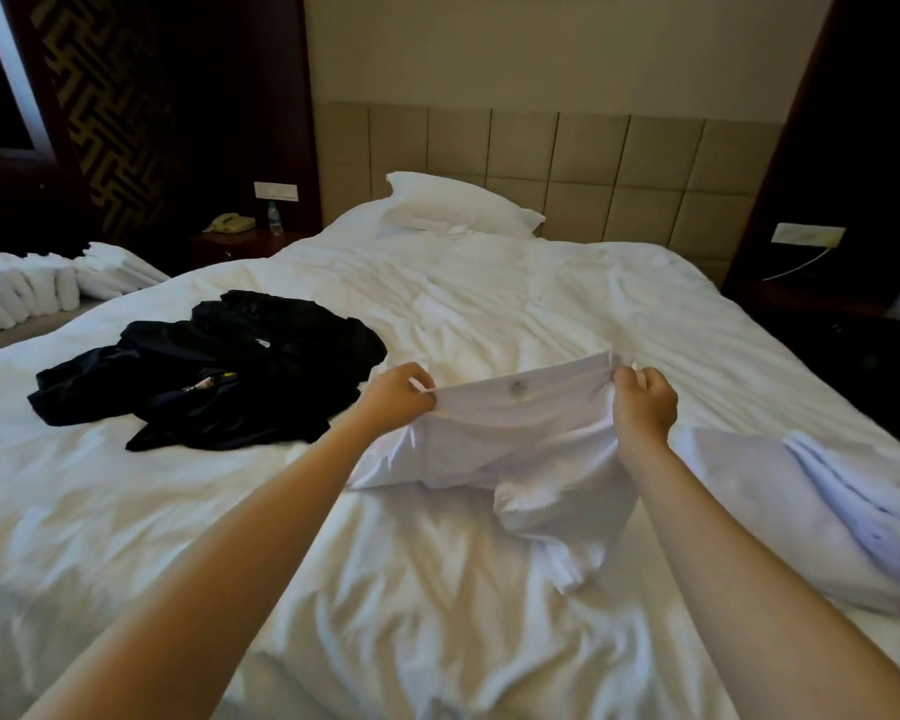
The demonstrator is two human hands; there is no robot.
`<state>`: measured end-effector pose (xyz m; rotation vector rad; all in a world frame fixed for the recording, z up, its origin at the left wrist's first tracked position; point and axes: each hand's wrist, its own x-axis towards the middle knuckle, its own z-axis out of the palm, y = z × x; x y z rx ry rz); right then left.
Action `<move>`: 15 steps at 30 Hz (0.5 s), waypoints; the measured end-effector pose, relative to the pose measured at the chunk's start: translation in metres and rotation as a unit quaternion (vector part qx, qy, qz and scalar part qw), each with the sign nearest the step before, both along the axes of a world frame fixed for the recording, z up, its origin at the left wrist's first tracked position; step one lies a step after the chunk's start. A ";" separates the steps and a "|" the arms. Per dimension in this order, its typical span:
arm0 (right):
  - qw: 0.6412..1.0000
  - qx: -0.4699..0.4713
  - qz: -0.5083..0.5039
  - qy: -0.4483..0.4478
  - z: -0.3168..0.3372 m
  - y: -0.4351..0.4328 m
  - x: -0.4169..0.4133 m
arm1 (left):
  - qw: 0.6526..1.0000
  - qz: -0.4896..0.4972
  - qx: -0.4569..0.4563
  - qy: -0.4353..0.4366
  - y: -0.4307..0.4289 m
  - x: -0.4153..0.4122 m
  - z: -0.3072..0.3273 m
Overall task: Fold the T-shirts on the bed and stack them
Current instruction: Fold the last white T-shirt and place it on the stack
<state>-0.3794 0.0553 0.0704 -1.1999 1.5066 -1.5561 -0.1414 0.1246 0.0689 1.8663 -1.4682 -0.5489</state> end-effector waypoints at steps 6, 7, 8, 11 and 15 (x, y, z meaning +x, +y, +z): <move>0.998 0.024 0.043 0.030 0.004 0.009 -0.038 | 0.978 -0.044 0.032 0.200 0.010 -0.016 0.011; 0.998 0.022 0.051 0.038 0.005 0.011 -0.043 | 0.980 -0.038 0.028 0.194 0.010 -0.019 0.010; 0.997 0.020 0.054 0.047 0.005 0.012 -0.047 | 0.982 -0.036 0.017 0.187 0.011 -0.021 0.011; 0.996 0.019 0.050 0.068 0.007 0.017 -0.055 | 0.977 -0.062 0.020 0.202 0.013 -0.026 0.015; 0.990 0.020 0.122 0.065 0.008 0.022 -0.066 | 0.972 -0.165 0.079 0.144 0.023 -0.016 0.020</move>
